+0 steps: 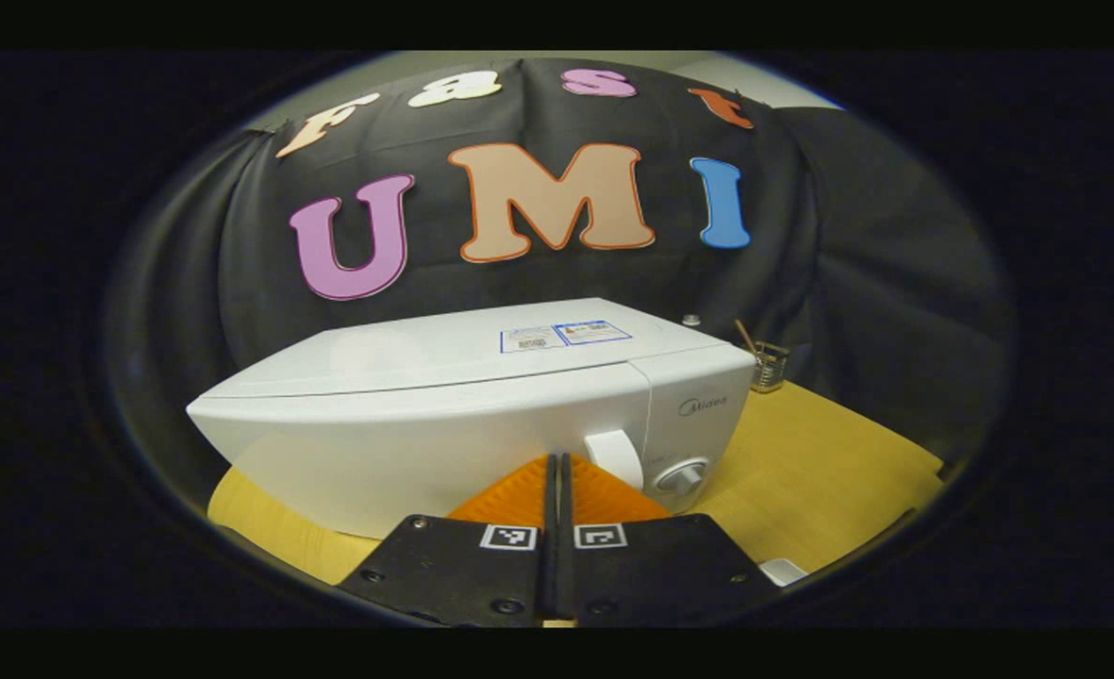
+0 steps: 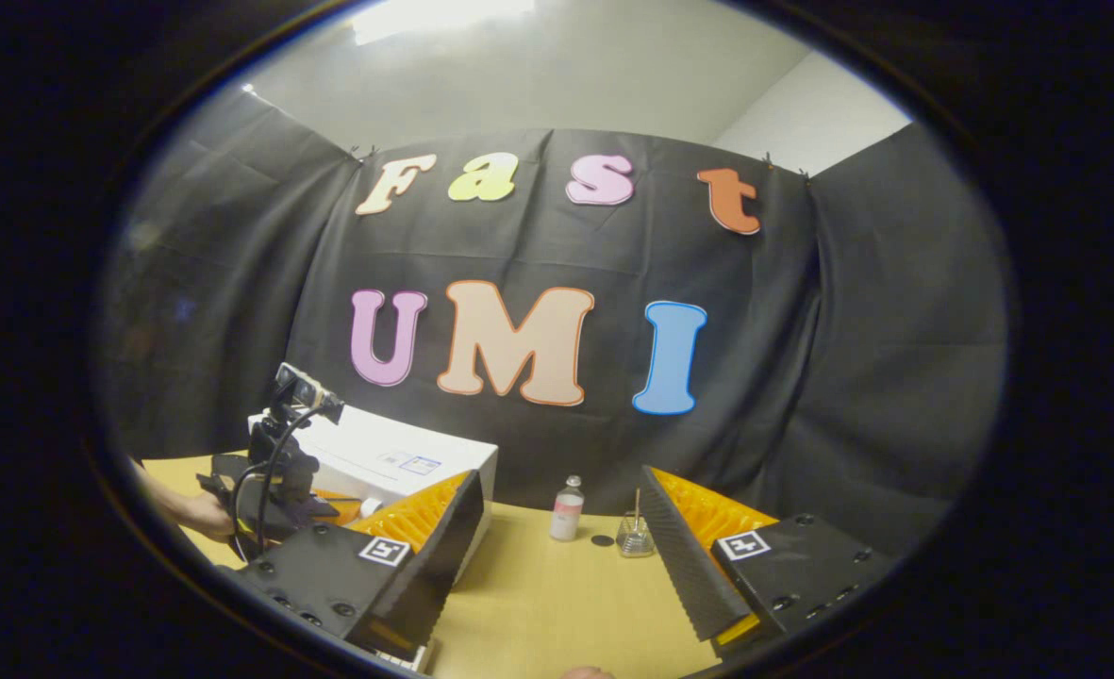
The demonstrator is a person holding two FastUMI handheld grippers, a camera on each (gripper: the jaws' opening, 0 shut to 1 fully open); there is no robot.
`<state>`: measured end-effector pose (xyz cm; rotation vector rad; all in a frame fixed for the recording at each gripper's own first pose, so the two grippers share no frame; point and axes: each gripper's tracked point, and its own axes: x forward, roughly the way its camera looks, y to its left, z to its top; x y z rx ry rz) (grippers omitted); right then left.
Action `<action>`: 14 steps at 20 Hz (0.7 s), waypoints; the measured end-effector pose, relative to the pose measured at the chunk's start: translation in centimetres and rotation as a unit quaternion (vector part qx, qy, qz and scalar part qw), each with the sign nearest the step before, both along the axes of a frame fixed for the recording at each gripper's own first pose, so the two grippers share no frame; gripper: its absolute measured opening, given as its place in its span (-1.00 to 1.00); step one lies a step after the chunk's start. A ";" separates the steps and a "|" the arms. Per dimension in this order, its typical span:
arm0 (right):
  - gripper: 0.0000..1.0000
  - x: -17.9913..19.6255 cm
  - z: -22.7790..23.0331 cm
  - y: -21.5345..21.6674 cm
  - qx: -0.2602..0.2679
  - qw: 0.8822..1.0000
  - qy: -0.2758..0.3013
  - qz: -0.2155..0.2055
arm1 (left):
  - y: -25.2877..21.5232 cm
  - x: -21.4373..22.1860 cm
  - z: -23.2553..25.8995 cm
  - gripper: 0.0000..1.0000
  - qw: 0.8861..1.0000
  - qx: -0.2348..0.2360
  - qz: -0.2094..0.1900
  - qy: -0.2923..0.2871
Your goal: Open the microwave oven with the left hand, put the food in, and close the microwave oven.
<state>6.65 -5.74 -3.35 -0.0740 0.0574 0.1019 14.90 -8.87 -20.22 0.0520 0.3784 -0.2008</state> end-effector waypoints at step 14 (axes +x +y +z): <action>0.92 -1.1 1.0 0.5 0.000 1.000 -0.009 -0.008 | 0.8 -12.3 17.0 -0.99 0.986 -0.038 -0.027 -0.158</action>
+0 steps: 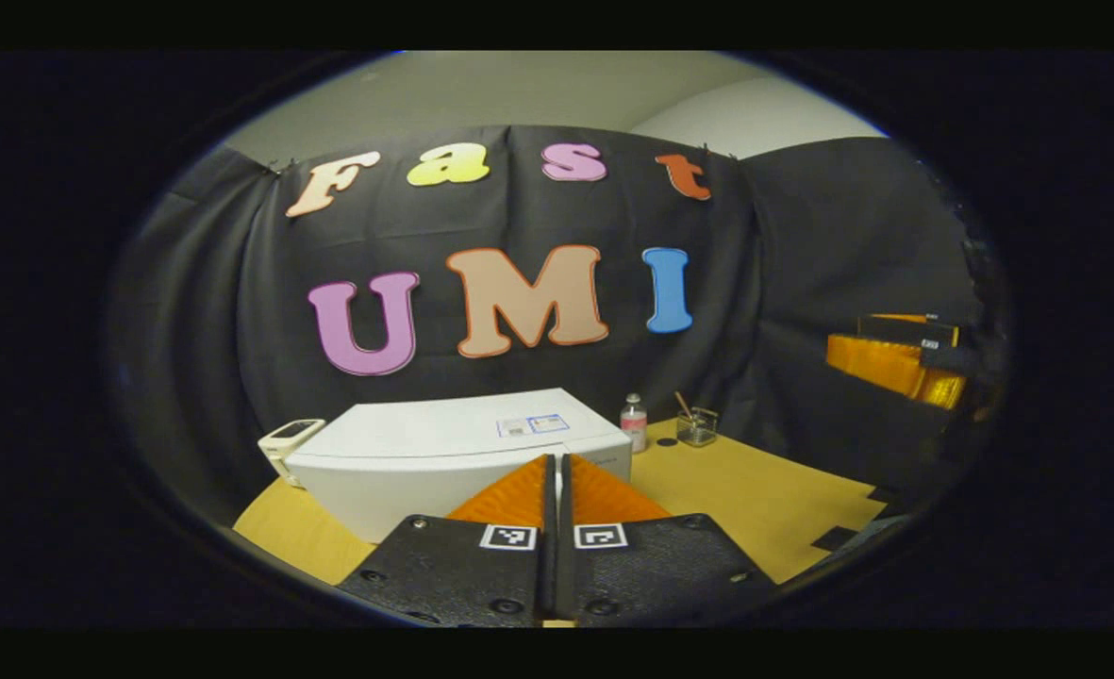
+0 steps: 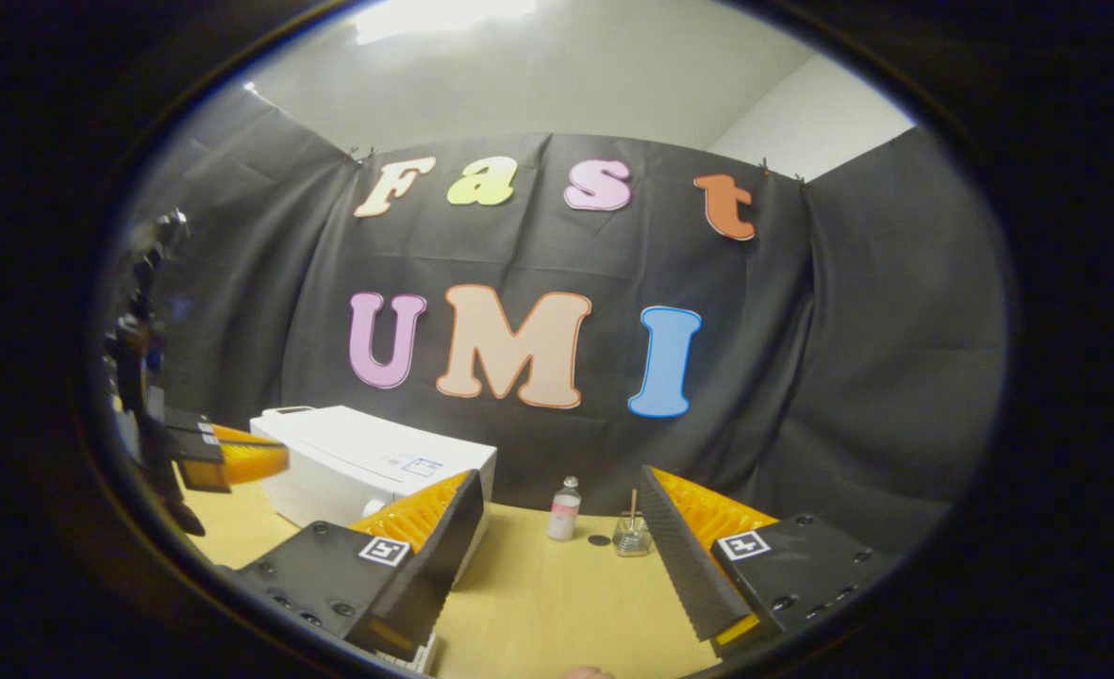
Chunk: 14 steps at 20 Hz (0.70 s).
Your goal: Open the microwave oven with the left hand, put the food in, and close the microwave oven.
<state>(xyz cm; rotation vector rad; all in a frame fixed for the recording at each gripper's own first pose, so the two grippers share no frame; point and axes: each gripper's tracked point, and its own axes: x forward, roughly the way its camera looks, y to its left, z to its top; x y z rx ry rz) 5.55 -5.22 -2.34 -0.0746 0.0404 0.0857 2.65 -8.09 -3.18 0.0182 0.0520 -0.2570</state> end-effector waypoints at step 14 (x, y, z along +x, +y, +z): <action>0.92 0.0 0.4 3.9 0.011 0.999 -0.009 0.029 | 2.8 -2.1 4.6 0.93 0.996 0.025 0.056 -0.062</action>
